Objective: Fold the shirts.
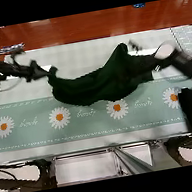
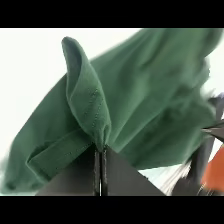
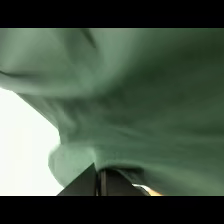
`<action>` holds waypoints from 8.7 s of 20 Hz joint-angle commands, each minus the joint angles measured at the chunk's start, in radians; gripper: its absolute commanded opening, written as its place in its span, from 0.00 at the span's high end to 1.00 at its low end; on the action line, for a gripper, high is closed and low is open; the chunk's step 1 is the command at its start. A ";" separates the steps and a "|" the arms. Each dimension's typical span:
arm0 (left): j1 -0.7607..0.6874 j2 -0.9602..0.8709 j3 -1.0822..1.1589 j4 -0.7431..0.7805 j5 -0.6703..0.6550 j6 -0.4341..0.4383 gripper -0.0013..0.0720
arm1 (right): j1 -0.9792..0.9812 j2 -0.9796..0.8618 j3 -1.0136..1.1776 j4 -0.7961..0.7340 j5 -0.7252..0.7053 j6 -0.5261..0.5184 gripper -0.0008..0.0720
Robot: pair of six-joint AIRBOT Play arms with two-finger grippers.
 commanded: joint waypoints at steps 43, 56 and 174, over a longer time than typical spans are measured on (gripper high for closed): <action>-0.249 0.167 0.338 0.766 0.455 -0.345 0.95 | -0.181 0.051 0.211 -0.193 -0.085 -0.059 0.96; -0.202 -0.158 0.377 0.538 0.254 -0.450 0.34 | -0.226 -0.484 0.645 -0.167 -0.131 0.116 0.42; -0.211 -0.175 0.322 0.868 0.427 -0.569 0.95 | -0.434 -0.383 0.395 -0.046 -0.132 -0.109 0.96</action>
